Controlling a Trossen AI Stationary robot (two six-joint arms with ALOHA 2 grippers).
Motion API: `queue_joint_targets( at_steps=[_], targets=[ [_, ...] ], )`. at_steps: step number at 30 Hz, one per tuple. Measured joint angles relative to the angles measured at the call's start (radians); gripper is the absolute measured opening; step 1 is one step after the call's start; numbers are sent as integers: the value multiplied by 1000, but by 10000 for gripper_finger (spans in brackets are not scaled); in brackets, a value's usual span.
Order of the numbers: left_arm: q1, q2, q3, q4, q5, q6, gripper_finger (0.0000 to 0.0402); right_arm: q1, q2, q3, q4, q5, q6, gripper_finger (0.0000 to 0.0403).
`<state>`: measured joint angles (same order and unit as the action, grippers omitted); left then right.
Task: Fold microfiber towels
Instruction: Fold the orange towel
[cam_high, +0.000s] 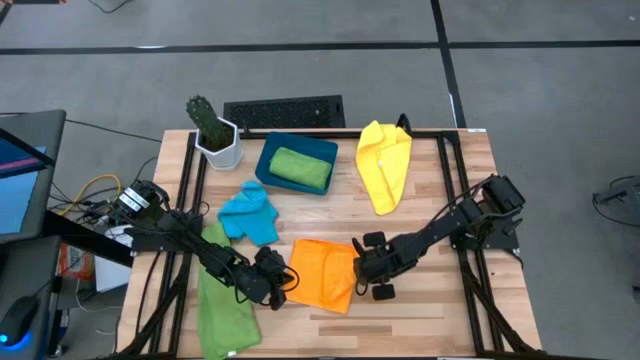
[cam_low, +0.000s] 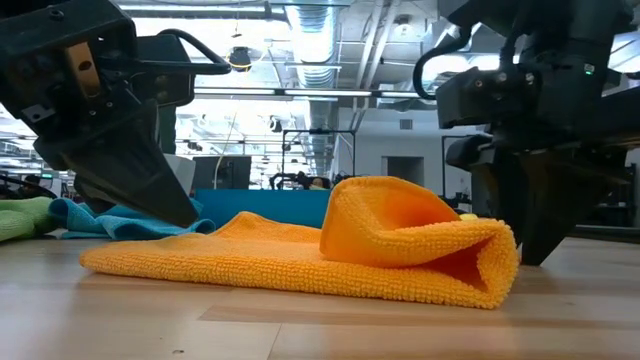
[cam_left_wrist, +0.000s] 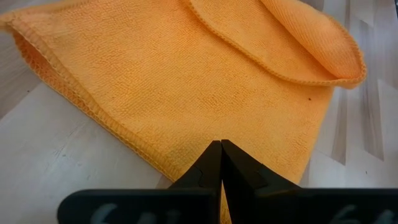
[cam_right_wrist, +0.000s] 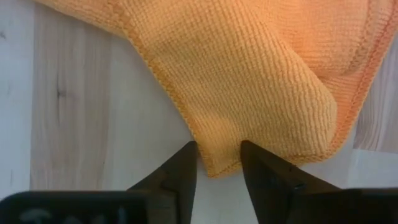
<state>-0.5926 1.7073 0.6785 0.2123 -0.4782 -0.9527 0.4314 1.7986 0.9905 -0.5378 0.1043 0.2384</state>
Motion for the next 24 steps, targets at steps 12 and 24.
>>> queue_joint_targets(
  at_steps=[12, 24],
  targets=[
    [0, 0, 0, -21, -5, -1, 0, -26, 8, 124, -82, 34, -62, 29],
    [0, 0, 0, -21, -5, -1, 0, -139, 8, 217, -90, 25, -218, 29]
  ],
)
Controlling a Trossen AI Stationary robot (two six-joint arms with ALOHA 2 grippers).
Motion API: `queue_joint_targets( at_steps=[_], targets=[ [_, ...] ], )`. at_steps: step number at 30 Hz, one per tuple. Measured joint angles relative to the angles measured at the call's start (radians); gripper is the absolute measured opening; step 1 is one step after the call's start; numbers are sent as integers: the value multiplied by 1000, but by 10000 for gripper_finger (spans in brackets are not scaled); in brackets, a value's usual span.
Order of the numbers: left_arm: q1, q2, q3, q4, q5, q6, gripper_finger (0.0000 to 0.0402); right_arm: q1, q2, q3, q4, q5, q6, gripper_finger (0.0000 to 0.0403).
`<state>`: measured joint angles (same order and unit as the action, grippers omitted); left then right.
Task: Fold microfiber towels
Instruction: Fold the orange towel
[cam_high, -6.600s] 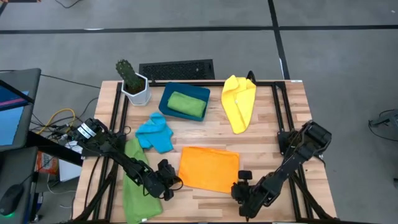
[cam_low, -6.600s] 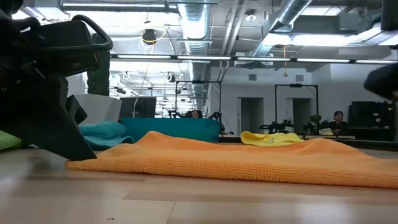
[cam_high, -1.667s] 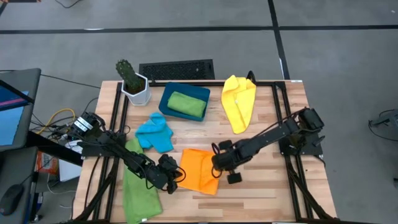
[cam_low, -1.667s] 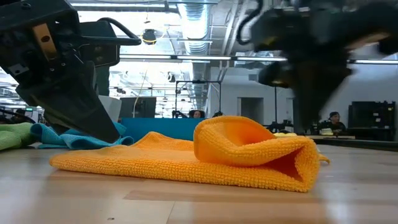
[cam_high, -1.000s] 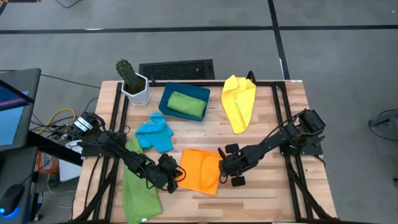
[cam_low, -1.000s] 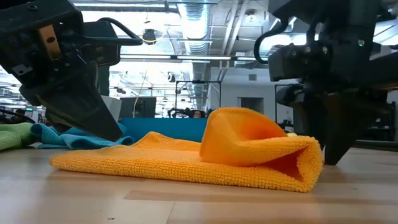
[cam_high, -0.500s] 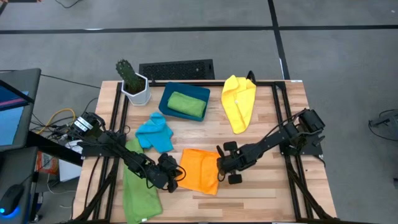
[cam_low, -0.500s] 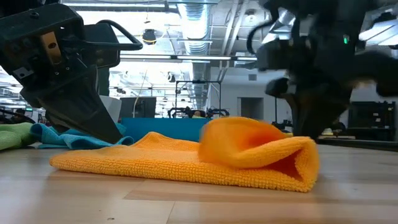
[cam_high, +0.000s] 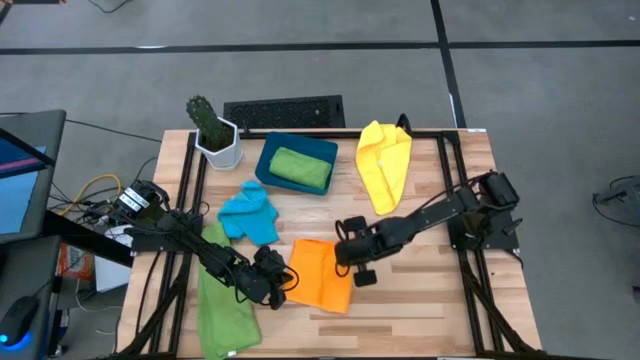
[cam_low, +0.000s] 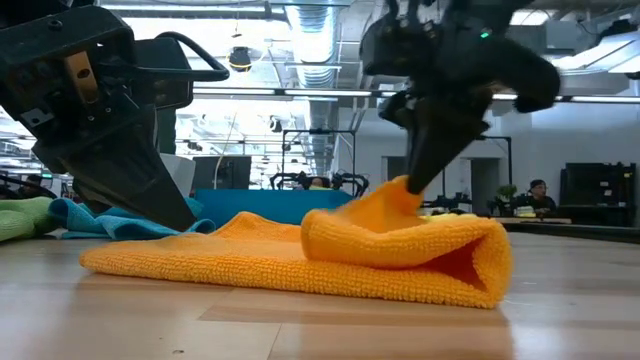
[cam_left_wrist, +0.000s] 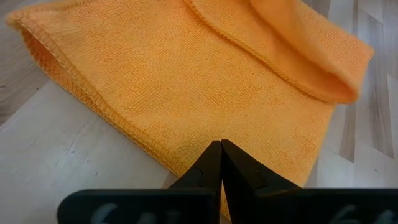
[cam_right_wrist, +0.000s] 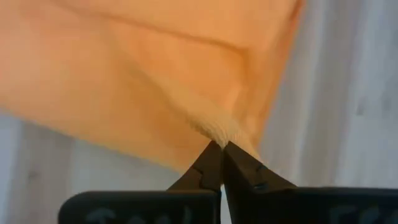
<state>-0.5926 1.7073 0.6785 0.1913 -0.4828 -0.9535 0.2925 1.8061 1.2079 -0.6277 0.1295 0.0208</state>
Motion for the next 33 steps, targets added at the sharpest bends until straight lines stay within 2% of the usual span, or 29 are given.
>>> queue_joint_targets(
  at_steps=[4, 13, 20, 26, 33],
  targets=[
    [0, 0, 0, 0, 0, -4, 0, -33, 0, 0, 28, -33, -10, 49],
    [0, 0, 0, 0, 0, -5, 0, -75, -2, 0, 156, -129, -54, 127],
    [0, 0, 0, -11, -2, -10, 0, -101, -2, 1, 190, -133, -207, 175],
    [0, 0, 0, -26, -4, -29, 0, -117, -2, 1, 204, -208, -353, 189],
    [0, 0, 0, -26, -29, -38, 0, -125, 11, 2, 243, -230, -437, 183]
  ],
)
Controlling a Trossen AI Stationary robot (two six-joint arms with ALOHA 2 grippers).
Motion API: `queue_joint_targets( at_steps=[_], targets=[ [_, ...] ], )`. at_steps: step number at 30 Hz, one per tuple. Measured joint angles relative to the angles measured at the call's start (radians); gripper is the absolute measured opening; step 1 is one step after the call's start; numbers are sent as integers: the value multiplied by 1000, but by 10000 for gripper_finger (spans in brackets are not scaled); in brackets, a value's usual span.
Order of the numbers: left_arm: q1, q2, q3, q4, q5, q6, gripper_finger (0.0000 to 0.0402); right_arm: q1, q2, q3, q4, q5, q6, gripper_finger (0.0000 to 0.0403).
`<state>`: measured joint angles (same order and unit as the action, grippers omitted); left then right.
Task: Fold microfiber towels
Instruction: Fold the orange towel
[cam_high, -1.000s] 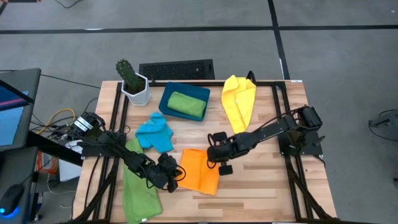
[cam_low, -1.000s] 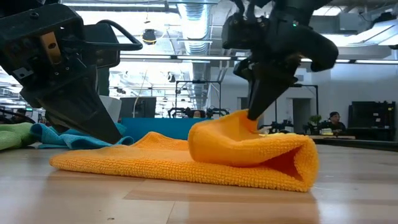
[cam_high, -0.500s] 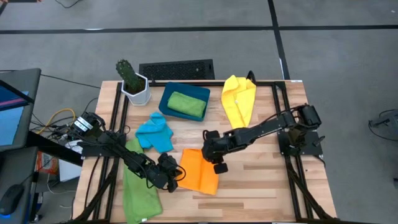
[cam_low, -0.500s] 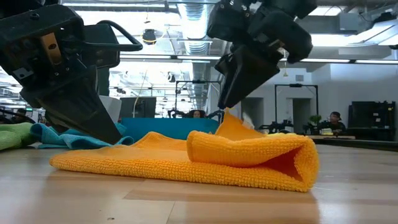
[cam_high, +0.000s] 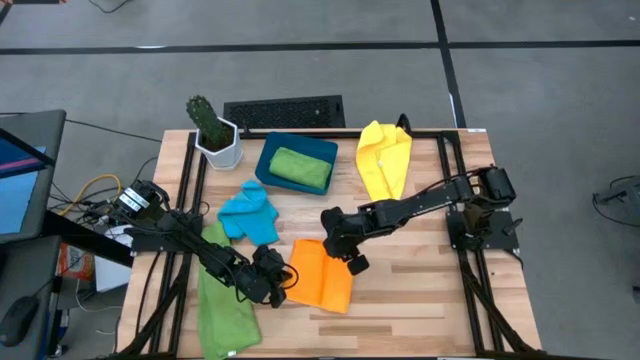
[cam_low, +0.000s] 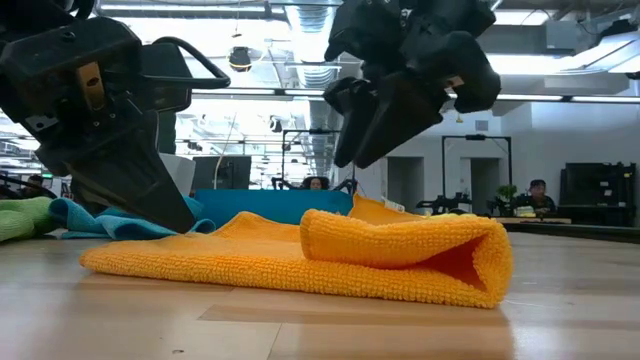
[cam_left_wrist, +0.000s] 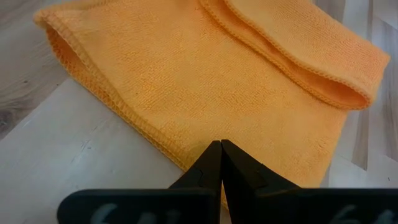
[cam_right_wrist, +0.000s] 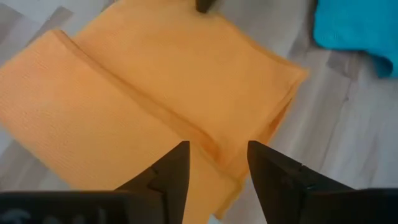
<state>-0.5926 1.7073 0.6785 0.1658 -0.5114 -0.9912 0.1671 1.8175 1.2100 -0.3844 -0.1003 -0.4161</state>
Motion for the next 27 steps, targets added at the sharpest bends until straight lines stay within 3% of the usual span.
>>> queue_joint_targets(
  at_steps=[10, 27],
  targets=[
    [1, 0, 0, -12, -1, -48, 0, -4, 98, -1, 33, -33, -3, 180],
    [1, 0, 0, -19, 0, -91, 0, -40, 101, -1, 50, -56, -79, 180]
  ],
)
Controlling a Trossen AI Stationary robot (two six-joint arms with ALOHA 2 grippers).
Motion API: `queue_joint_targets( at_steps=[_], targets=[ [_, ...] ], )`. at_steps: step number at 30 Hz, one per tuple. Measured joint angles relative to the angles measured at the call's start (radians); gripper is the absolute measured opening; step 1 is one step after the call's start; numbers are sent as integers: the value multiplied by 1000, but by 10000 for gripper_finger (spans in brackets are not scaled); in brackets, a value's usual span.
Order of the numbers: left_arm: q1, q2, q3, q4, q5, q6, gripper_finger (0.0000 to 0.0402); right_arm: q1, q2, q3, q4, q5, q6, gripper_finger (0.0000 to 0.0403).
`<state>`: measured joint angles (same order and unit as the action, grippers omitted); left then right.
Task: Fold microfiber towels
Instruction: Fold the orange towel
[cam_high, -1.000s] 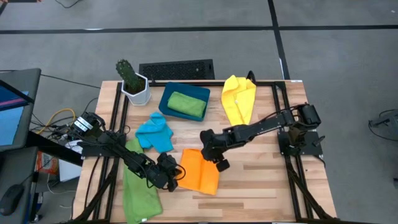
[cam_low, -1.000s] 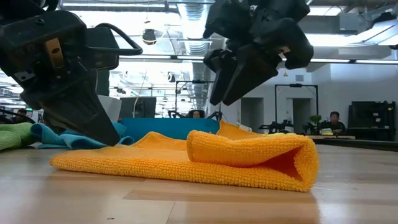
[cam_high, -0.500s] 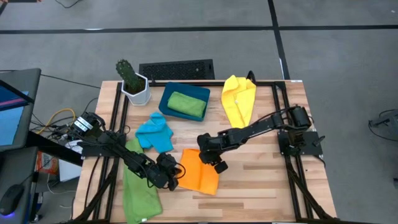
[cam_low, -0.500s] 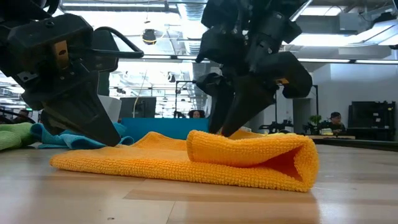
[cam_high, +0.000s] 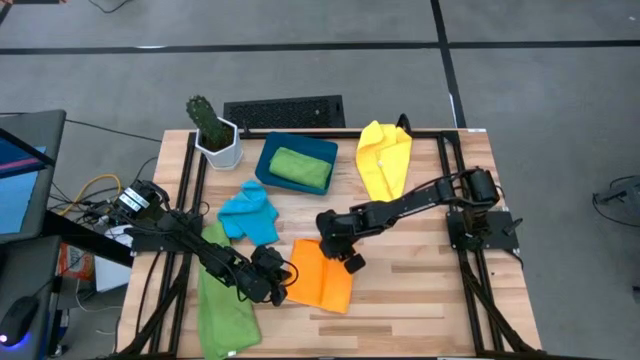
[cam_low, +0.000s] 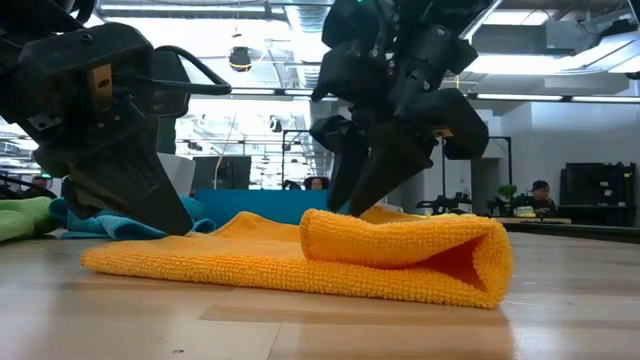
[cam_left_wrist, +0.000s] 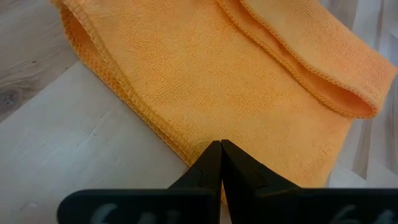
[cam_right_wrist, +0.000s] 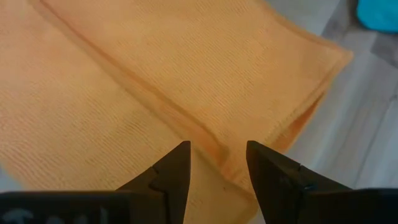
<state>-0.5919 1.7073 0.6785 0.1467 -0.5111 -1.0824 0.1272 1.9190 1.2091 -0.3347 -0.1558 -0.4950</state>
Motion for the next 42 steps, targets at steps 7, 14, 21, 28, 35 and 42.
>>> queue_joint_targets(
  at_steps=[7, 14, 21, 28, 35, 42],
  targets=[
    [0, 0, 0, 0, 0, 0, 0, 0, 0, 0, 22, -1, -10, 173],
    [0, 0, 0, 0, 0, -2, 0, 0, 0, 0, 22, -36, -11, 146],
    [0, 0, 0, 0, 1, -3, 0, -6, 0, 0, 21, -49, -13, 141],
    [0, 0, 0, 0, 2, -3, 0, -7, 0, 0, 13, -50, -36, 141],
    [0, 0, 0, 0, 2, -3, 0, -14, 0, 0, 12, -56, -38, 137],
    [0, 0, 0, -2, 6, -5, 0, -17, 41, -3, 12, -56, -37, 138]
  ],
)
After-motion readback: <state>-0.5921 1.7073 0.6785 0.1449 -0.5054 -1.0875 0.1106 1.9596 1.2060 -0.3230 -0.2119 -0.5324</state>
